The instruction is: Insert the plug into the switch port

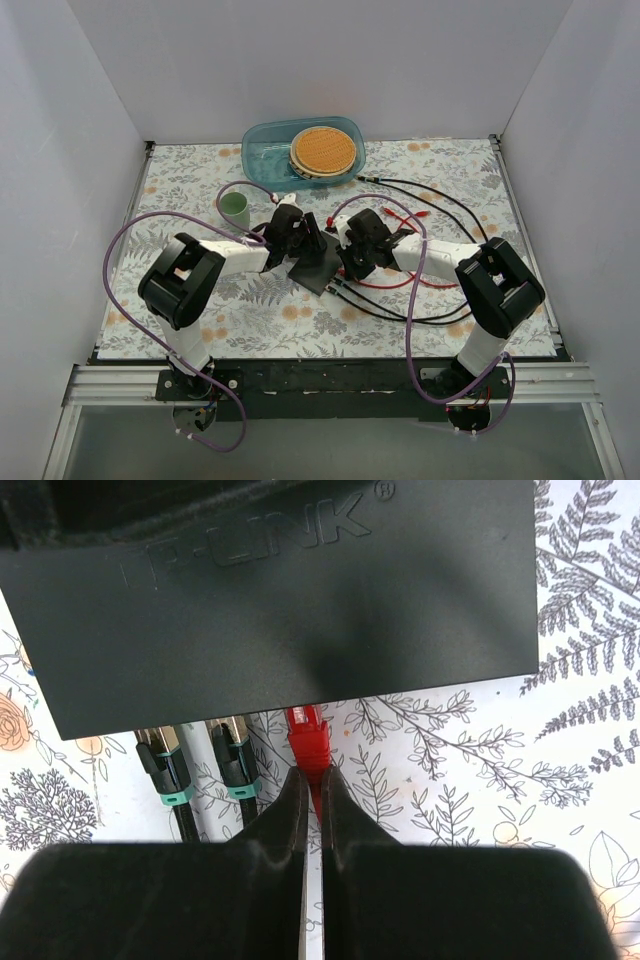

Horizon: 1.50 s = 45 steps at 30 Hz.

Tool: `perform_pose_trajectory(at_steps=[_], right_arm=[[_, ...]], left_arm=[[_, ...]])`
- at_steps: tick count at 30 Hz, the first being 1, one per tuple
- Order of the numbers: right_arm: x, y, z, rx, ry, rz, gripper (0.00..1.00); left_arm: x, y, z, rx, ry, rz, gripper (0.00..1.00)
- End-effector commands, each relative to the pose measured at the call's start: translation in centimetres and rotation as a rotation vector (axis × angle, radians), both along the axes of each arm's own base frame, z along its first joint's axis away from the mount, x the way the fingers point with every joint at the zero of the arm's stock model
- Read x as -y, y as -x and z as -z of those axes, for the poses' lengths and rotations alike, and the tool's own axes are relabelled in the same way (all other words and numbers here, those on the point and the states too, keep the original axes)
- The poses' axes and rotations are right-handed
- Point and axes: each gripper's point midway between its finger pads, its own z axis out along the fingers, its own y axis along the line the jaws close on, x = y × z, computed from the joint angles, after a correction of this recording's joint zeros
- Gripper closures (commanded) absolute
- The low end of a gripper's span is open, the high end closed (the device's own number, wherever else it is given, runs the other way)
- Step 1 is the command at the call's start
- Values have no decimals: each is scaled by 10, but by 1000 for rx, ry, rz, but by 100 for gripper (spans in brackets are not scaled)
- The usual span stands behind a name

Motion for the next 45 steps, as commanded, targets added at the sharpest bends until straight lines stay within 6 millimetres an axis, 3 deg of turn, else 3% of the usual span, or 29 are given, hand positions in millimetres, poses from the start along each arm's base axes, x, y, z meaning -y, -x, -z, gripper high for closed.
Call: perform_pose_trajectory(at_steps=[1,7,10,16,23,25,30,34,36,40,45], right_arm=[[-113,-80,-206,620,-657,-100,99],[-109,-84,-190,588,-611,-85,99],[-106,-82,-173,550,-572,-81,99],[-94,-75,-131,462,-487,-62,99],[-76,-60,-96,370,-388,-46,99],[-69,-55,-87,340,-348,-35,88],[-48,-47,-68,292,-260,6,71],[-33,-39,-67,296,-221,34,48],[-22,-38,-65,305,-191,62,43],[-10,-49,-89,396,-195,130,29],[8,-72,-114,446,-178,283,20]], left_arm=[[103,194,-45,-433,370,620,62],[101,193,-39,-433,352,594,60],[96,187,-35,-424,328,551,53],[72,158,-23,-389,276,398,44],[30,124,-10,-345,196,197,21],[21,118,-9,-344,191,163,16],[8,105,-5,-330,163,102,9],[-2,93,-4,-318,113,63,4],[-5,88,-6,-306,94,46,2],[-8,79,-16,-267,84,32,2],[-10,69,-30,-216,59,29,2]])
